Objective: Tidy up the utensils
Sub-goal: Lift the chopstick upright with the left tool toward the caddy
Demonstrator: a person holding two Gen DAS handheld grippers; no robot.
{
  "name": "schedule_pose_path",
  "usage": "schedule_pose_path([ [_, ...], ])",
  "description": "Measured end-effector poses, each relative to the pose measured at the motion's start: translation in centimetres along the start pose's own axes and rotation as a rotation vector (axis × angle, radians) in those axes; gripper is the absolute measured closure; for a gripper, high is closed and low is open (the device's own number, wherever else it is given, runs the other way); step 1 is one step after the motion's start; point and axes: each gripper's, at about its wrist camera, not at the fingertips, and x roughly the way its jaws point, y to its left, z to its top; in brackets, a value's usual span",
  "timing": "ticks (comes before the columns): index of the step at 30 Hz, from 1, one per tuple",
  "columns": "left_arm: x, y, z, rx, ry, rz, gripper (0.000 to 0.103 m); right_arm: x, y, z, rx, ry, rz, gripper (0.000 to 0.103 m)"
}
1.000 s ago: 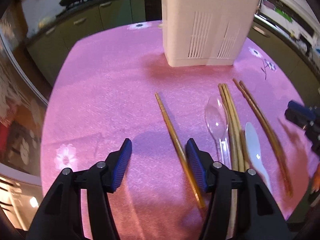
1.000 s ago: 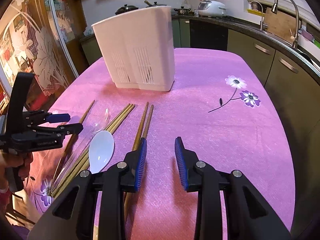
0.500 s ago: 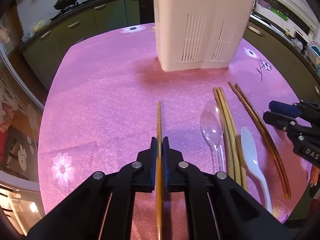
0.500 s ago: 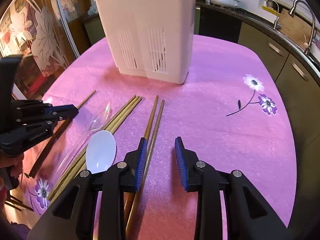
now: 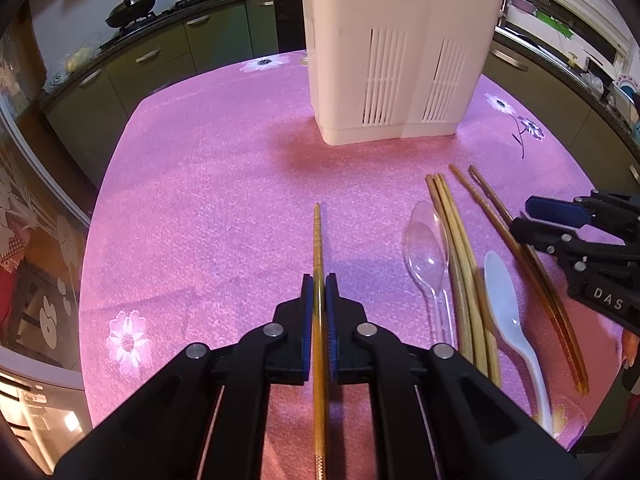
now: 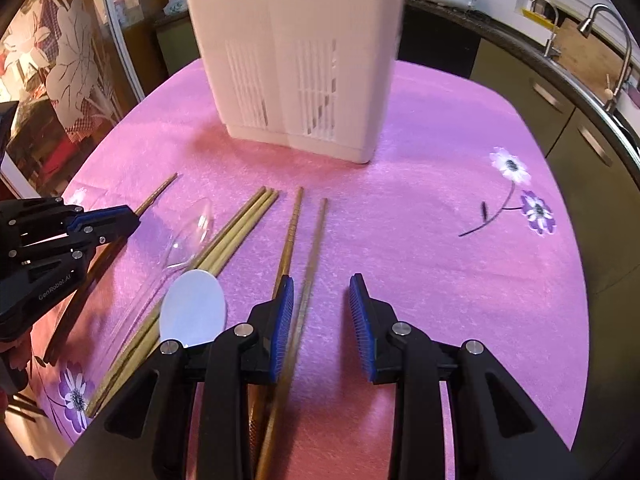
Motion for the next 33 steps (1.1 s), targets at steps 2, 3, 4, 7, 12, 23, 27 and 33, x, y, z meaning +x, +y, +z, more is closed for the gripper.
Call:
schedule_pose_path([
  [2, 0.0, 0.0, 0.0, 0.001, 0.0, 0.0, 0.097, 0.4, 0.1, 0.4, 0.001, 0.017, 0.003, 0.073],
  [3, 0.0, 0.0, 0.1, 0.002, 0.0, -0.001, 0.097, 0.5, -0.1, 0.6, 0.012, 0.028, 0.011, 0.074],
  [4, 0.0, 0.0, 0.1, 0.003, 0.0, -0.002, 0.097, 0.6, -0.3, 1.1, 0.017, 0.04, 0.015, 0.075],
  [7, 0.1, -0.1, 0.3, 0.008, 0.002, -0.002, 0.097, 1.1, -0.3, 1.9, 0.008, 0.06, 0.035, 0.091],
  [12, 0.3, 0.3, 0.8, -0.011, 0.012, -0.051, 0.097, 0.4, -0.5, 2.4, 0.0, 0.059, 0.066, 0.097],
  [23, -4.3, 0.8, 2.2, -0.016, -0.096, -0.081, 0.097, -7.7, -3.2, 2.2, 0.075, -0.137, 0.172, 0.097],
  [27, -6.7, 0.6, 2.8, -0.009, -0.143, -0.085, 0.097, -10.5, -3.5, 1.6, 0.083, -0.199, 0.191, 0.097],
  [33, -10.4, 0.3, 3.3, 0.004, -0.208, -0.102, 0.097, -14.3, -4.1, 0.7, 0.084, -0.268, 0.22, 0.097],
])
